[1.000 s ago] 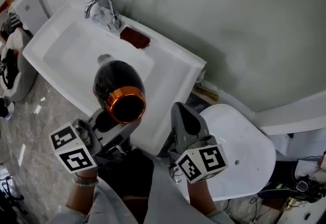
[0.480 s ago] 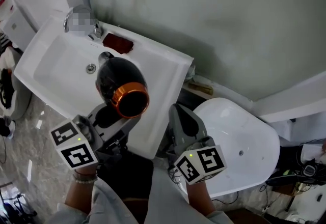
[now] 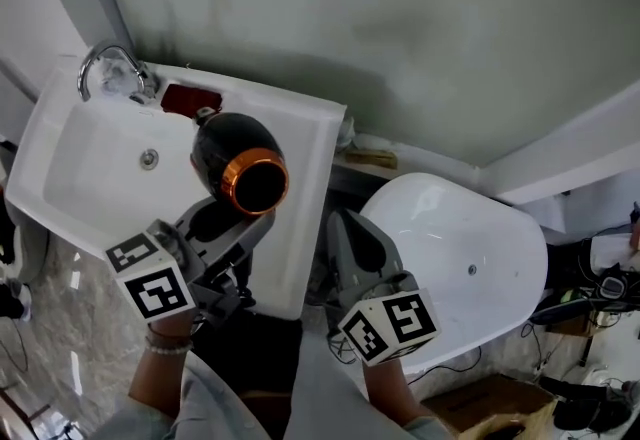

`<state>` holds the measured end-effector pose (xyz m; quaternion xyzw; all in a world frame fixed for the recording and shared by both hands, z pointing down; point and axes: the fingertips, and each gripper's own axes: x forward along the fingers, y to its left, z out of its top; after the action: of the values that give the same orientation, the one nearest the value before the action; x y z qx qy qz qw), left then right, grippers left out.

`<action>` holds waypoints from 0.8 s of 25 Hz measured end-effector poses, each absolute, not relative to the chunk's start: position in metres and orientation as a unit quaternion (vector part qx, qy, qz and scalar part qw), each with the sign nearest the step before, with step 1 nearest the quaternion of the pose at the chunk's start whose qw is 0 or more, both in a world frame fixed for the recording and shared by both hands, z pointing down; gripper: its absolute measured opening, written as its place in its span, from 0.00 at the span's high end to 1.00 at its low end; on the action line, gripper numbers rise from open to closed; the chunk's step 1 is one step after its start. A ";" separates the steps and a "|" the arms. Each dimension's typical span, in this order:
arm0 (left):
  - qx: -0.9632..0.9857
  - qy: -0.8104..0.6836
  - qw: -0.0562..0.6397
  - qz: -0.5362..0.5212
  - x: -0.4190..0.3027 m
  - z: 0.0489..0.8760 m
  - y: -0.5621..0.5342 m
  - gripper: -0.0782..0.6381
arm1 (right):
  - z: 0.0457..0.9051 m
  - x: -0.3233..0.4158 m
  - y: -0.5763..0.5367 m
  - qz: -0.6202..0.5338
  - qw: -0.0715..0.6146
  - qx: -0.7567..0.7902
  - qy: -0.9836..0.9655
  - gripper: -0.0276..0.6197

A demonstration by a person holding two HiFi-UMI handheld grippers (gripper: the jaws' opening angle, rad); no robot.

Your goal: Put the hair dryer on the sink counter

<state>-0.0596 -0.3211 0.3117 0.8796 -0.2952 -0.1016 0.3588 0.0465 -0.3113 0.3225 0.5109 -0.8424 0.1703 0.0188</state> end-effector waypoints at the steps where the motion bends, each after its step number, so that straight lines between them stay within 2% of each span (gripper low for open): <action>1: 0.879 -0.291 0.363 -0.100 -0.058 0.315 -0.325 0.64 | 0.324 0.047 -0.312 0.171 0.020 0.516 -0.839 0.96; 20: 0.866 -0.308 0.393 -0.013 -0.040 0.386 -0.399 0.64 | 0.347 0.045 -0.342 0.193 0.033 0.544 -0.816 0.96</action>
<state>-0.0400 -0.3991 0.3860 0.8665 -0.3080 -0.0135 0.3926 0.0451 -0.3418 0.3473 0.5439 -0.8161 0.1926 0.0331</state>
